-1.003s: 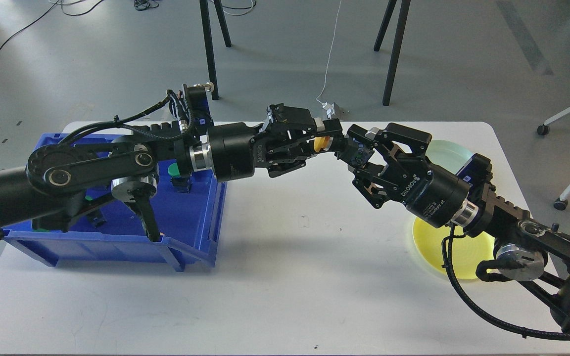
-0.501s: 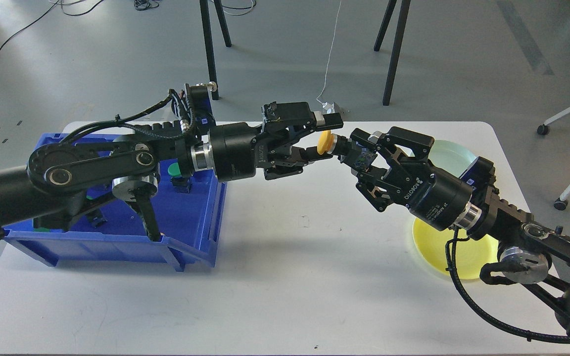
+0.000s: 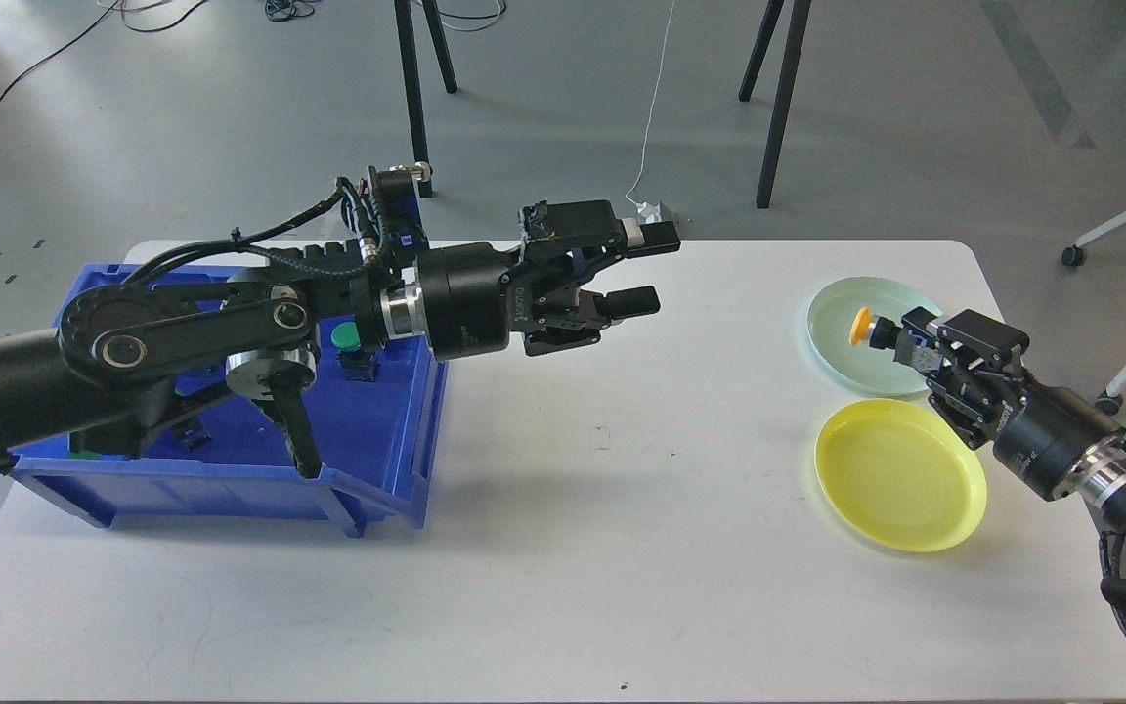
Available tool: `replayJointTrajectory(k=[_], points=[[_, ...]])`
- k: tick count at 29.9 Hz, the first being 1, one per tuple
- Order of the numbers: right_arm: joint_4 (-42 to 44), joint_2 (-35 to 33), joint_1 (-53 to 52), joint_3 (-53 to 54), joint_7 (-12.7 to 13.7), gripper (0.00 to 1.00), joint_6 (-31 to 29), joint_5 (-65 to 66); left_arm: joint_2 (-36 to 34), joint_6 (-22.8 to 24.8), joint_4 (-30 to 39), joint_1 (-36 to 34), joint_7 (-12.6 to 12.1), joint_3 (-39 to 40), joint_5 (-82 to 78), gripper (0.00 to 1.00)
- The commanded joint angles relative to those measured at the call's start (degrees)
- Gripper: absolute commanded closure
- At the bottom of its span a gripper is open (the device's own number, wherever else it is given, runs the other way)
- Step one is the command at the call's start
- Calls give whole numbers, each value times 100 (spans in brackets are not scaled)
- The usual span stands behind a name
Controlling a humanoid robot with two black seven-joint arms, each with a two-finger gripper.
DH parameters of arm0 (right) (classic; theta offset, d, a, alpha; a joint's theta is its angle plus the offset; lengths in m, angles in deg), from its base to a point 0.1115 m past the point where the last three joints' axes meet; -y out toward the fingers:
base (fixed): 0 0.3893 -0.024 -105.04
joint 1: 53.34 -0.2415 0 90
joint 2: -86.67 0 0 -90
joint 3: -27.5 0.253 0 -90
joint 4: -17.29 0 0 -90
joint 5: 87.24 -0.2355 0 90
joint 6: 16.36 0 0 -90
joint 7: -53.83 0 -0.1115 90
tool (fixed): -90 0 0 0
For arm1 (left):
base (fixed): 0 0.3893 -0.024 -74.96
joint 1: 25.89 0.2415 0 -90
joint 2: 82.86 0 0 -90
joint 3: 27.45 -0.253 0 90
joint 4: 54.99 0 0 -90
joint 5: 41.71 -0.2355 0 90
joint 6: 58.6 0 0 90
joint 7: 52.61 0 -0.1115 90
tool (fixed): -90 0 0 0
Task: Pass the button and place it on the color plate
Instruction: 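Carry the yellow button with the right gripper and release it on the yellow plate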
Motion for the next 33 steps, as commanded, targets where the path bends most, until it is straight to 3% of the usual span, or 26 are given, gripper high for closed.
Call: replayJointTrajectory(k=[1,5,9,16,19,25,33], points=[[130,35,470,-41,-15,97,1270,822,-1,2,0,0,1,-2,0,21],[726,341,533,-383,-15,97,2159,1465,-1,-7,0,0,1,-2,0,21],[1430,641,419,-709,-15,96,2218,1834,-1,-7,0,0,1,-2,0,21],[1914,940,-73,-1385,-15,91,2218,1976,-1,-15,0,0,1,-2,0,21],[2019,1010,-188,-1562,-6,84,2218,1967,-1,-15,0,0,1,-2,0,21],[2151,1239,-197,-1580,-6,59,2218,1967,-1,-15,0,0,1,-2,0,21],[2125,1204,-206,-1580,-15,46,2218,1958,-1,-15,0,0,1,-2,0,20]])
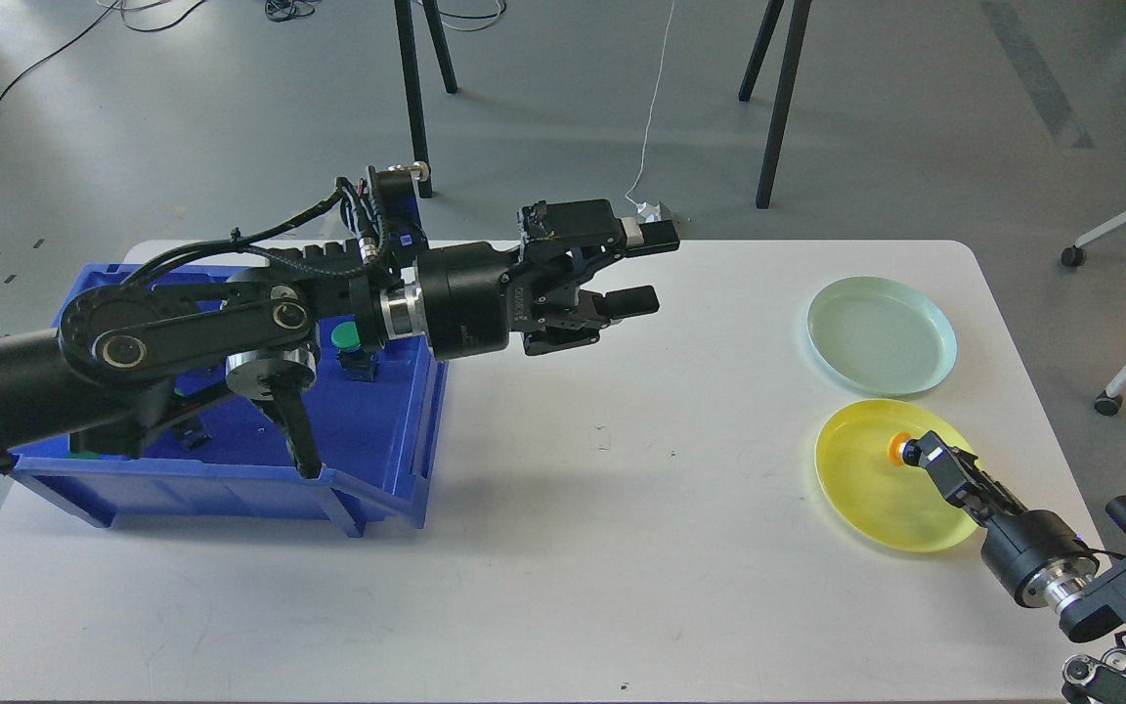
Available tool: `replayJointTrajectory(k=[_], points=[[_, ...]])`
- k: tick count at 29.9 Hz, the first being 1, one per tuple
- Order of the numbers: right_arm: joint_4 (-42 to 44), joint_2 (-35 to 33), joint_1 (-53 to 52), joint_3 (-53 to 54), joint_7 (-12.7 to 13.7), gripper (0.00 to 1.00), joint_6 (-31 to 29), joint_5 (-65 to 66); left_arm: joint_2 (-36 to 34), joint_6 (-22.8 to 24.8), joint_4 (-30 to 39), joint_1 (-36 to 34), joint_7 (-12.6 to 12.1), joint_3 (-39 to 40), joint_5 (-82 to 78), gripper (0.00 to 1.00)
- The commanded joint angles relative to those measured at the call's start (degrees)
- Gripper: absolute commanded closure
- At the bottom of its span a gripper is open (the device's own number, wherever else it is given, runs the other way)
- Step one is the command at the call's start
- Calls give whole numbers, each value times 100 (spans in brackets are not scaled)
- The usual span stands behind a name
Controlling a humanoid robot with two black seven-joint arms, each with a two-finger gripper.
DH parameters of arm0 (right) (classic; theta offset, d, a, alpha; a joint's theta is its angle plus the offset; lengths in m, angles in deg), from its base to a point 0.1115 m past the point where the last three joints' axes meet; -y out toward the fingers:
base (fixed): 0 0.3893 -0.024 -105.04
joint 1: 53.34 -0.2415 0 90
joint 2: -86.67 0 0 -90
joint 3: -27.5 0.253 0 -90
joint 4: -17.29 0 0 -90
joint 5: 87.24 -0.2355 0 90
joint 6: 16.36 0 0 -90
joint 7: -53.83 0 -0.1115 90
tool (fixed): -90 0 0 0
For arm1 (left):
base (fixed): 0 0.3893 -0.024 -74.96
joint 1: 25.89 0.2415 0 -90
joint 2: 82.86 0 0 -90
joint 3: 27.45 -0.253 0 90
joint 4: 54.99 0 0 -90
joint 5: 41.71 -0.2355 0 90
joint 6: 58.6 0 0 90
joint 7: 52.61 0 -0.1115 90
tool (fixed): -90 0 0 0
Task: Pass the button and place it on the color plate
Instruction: 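Carry the yellow button with the right gripper and release it on the yellow plate, then reach the left gripper into the bin and grasp a green button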
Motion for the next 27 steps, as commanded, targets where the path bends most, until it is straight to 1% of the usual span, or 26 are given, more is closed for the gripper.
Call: replayJointTrajectory(k=[1,3,4,7,8,9,12,13,16,17,19,21,23,25,27], points=[[-23,-20,-8,0,-9,44,-1,-9,-2,0,0,0,1,0,0,20],[-40,-46,-8,0,-9,42,-1,-9,7,0,0,9,1,0,9,20],[-49,-63,-8,0,-18,37,-1,-9,-2,0,0,0,1,0,0,20],[-84,-90,-8,0,-18,16,-1,-9,7,0,0,0,1,0,0,20],[-136,-99,-8,9,-35,11,-1,-18,-2,-9,0,0,1,0,9,20],[-215,-133,-8,35,-70,8,-1,-27,-2,-9,0,0,1,0,9,20],[-680,-423,-8,193,-97,7,-1,-80,7,-35,0,0,1,0,26,19],[-856,-528,-8,324,-97,6,-1,-97,7,-131,-9,9,1,0,87,19],[-1304,-643,-25,860,-97,6,-1,-386,-133,-710,9,26,1,0,342,16],[-1410,-652,-60,1018,-97,5,-1,-561,-194,-825,9,44,1,-8,343,16],[-1630,-722,-349,1352,-80,5,-1,-1000,-527,-853,26,0,1,-8,334,16],[-1727,-819,-700,1634,-44,5,-1,-1545,-1106,-809,44,-70,1,0,334,14],[-1736,-889,-1000,1854,-36,5,-530,-2098,-1660,-721,0,-149,1,-17,290,13],[-1736,-925,-1281,2170,-35,5,-1338,-2714,-2196,-555,-35,-211,1,-26,72,12],[-1719,-942,-1396,2574,-27,5,-2138,-3259,-2741,-265,-53,-237,1,-35,-602,9]])
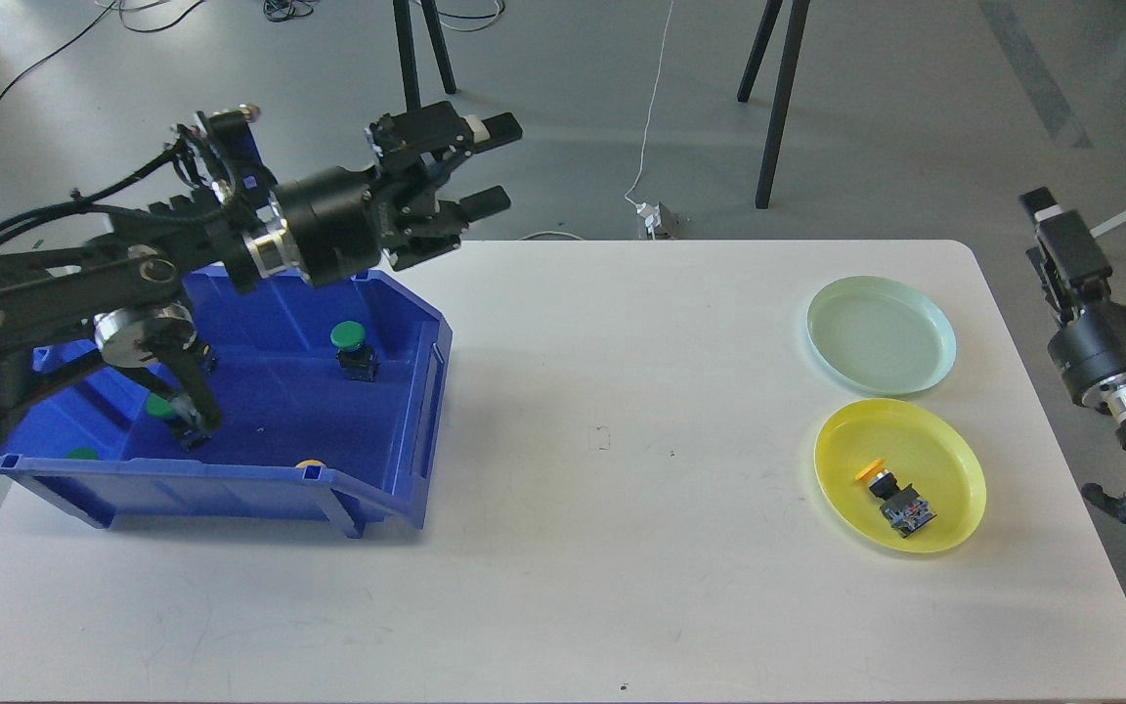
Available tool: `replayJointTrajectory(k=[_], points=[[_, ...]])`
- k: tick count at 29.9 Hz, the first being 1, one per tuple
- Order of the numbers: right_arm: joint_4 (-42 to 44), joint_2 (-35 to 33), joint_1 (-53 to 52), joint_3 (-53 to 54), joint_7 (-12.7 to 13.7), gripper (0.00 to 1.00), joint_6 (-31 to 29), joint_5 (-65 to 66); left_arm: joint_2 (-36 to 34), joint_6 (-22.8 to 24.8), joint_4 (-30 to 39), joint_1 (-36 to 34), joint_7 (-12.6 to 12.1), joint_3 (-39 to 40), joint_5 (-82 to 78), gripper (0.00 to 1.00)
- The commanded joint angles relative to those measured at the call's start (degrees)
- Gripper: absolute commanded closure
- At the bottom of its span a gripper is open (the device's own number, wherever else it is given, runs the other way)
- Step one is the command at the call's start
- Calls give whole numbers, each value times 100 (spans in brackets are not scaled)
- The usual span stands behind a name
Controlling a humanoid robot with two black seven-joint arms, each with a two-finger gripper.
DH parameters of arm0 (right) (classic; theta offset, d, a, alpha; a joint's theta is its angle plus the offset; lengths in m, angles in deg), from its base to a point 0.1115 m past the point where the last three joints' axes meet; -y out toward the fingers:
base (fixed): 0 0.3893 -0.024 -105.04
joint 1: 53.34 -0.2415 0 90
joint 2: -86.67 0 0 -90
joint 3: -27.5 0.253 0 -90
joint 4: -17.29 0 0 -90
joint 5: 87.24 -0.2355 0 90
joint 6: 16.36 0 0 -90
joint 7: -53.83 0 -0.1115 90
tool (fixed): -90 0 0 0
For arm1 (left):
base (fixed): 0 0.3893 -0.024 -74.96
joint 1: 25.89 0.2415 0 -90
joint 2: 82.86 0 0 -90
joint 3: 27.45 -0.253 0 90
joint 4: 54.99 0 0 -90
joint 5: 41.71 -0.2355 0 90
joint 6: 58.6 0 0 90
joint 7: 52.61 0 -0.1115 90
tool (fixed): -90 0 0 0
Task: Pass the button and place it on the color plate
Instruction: 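Reach the left gripper into the bin and grasp a green button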
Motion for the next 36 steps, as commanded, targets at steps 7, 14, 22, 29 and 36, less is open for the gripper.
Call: replayJointTrajectory(k=[7,14,22,29,36], points=[[5,53,-167,1140,-15,5,-1727,-1695,-1686,778,-128,8,-1,-74,-3967,6],[-74,44,316,1289,-240,5,-2173,-2213,-1547,743,-1268,193,-1,-749,-5656,5],[-65,-9,642,1773,-240,5,-3142,-3393,-114,716,-3309,500,-1,-1190,-5860,4],[-56,-26,695,1773,-240,5,-3168,-3393,203,725,-3924,852,-1,-1208,-5860,4],[-47,-26,765,1764,-240,5,-3186,-3393,238,725,-4145,1037,-1,-1190,-5807,4]])
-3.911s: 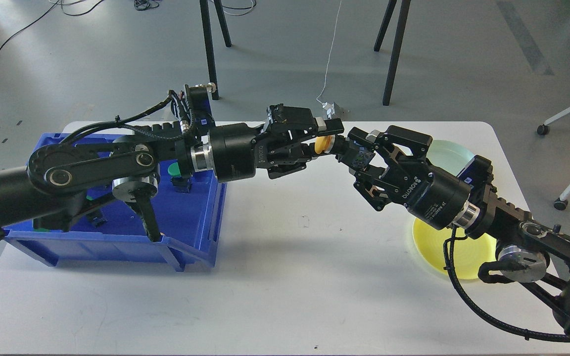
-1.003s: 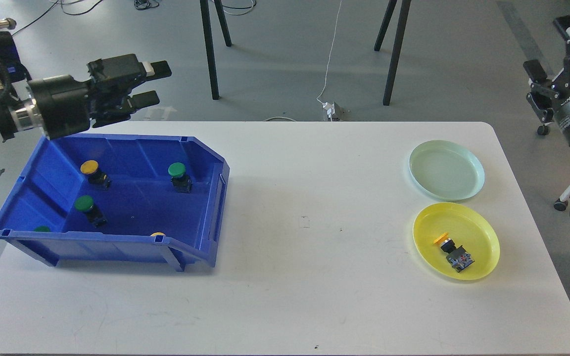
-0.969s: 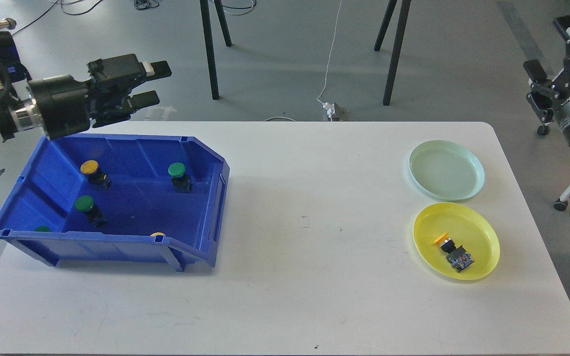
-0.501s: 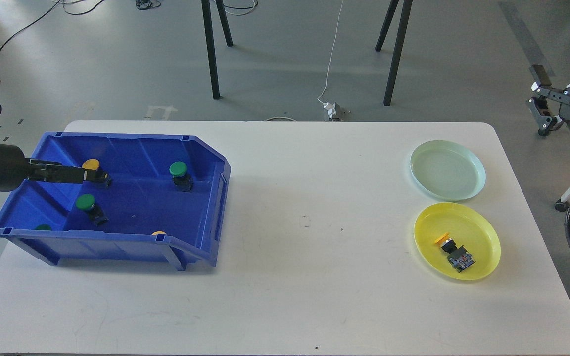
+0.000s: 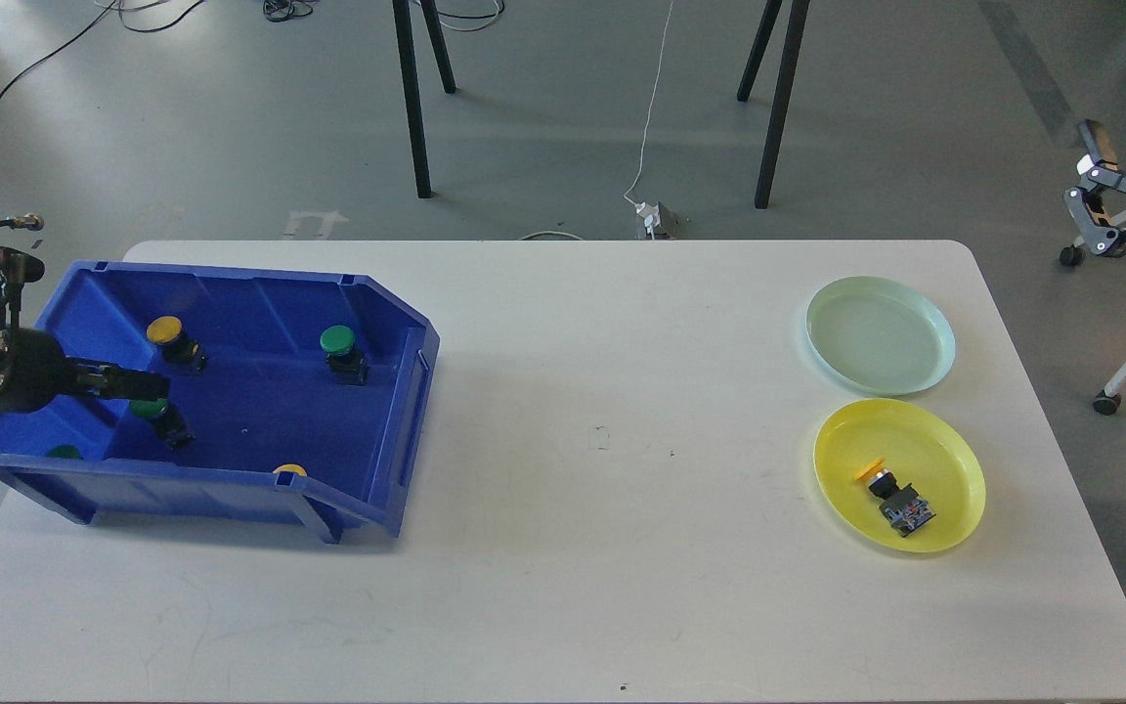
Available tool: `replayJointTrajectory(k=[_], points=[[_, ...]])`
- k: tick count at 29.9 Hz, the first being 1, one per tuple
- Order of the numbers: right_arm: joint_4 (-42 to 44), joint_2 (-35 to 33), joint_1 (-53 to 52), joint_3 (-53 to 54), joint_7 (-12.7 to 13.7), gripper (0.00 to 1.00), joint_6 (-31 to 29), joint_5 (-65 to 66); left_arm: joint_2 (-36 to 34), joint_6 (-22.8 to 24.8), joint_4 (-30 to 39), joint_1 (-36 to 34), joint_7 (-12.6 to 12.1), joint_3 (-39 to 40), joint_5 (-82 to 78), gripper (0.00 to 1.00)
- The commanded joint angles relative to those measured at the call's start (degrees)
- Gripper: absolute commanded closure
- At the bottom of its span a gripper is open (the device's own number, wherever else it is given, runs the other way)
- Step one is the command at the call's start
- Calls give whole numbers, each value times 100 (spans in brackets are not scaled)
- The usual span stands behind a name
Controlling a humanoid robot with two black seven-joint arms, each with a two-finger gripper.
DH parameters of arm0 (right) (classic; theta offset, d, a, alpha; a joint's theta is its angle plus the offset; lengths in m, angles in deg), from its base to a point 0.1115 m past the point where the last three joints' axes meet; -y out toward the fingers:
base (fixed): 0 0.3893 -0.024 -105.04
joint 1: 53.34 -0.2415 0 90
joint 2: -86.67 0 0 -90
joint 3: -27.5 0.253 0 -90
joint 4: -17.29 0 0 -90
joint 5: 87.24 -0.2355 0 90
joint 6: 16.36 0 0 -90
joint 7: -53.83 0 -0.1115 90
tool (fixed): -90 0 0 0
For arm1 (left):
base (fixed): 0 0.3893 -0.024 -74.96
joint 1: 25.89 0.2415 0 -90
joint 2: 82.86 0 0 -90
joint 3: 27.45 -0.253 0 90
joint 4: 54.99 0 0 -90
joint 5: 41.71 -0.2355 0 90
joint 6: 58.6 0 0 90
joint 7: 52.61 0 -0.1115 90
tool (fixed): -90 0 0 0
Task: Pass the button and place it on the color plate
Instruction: 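Reach the left gripper into the bin and grasp a green button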
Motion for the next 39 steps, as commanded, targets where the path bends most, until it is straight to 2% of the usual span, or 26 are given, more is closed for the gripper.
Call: replayJointTrajectory(k=[1,10,17,39], points=[[-3,-6,21,-10,1,5,-10,1,10,-1,-24,23,0,11,19,4],[14,-6,161,-1,1,4,-28,1,18,43,47,14,0,55,28,5],[14,-6,188,-1,1,4,-36,1,308,17,47,41,0,46,37,5],[14,-6,302,8,1,4,-283,1,317,-9,-120,102,0,11,-34,6]])
